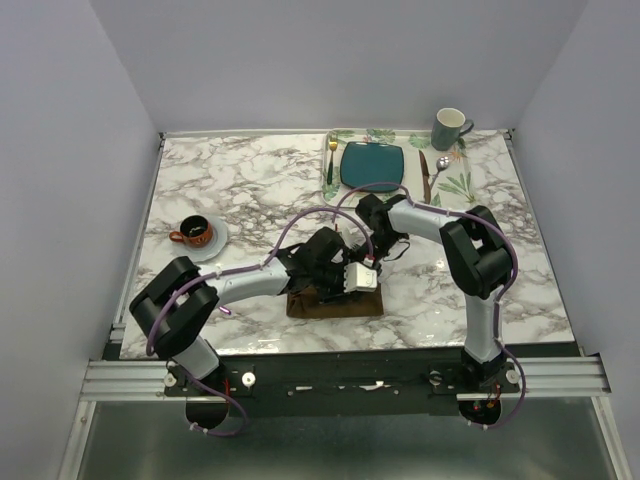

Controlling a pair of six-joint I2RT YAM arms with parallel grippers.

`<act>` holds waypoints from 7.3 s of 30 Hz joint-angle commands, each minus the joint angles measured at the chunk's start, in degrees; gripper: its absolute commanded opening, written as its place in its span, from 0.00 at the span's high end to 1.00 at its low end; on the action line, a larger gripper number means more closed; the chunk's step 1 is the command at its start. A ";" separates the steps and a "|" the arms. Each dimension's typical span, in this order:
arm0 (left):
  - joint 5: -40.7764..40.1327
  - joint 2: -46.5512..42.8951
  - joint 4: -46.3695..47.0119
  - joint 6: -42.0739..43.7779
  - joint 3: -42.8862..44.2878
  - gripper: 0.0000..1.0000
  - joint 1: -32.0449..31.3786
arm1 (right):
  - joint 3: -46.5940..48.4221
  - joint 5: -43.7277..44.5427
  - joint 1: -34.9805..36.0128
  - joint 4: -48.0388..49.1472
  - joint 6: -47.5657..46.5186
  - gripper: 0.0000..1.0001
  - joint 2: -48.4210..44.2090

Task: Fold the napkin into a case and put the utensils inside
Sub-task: Pick up the top corner of the smaller rectangle folded napkin from the center of the board, then stuff the top corner of the smaller-rectangle-folded napkin into the folded napkin.

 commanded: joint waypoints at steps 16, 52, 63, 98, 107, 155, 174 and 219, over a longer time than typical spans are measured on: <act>-0.23 2.25 -4.24 -1.88 2.62 0.98 -0.30 | 1.67 -1.29 -5.63 -6.60 -3.35 0.58 -2.78; 4.25 3.39 -3.80 -5.30 7.19 0.60 2.69 | -4.13 -1.02 -7.04 -0.72 -2.31 0.99 -3.83; 5.31 7.26 -2.13 -8.03 10.62 0.50 1.20 | -4.04 -1.90 -7.22 -0.37 -1.25 0.99 -3.57; 9.43 6.12 -2.48 -30.96 7.11 1.00 2.24 | -1.67 5.65 -8.80 0.16 4.98 0.48 1.35; 13.92 7.51 -4.14 -38.18 5.70 1.00 7.68 | -1.32 7.41 -8.71 0.95 5.16 0.48 1.79; 23.50 21.41 -5.73 -45.74 11.41 1.00 14.47 | -23.73 22.70 0.15 33.29 6.57 0.68 -26.69; 24.38 22.55 -4.41 -47.50 11.76 1.00 15.43 | -22.77 33.17 4.38 31.01 6.48 0.66 -23.61; 27.01 21.59 -4.15 -49.17 14.84 1.00 15.43 | -18.46 33.87 6.49 27.49 8.24 0.99 -25.19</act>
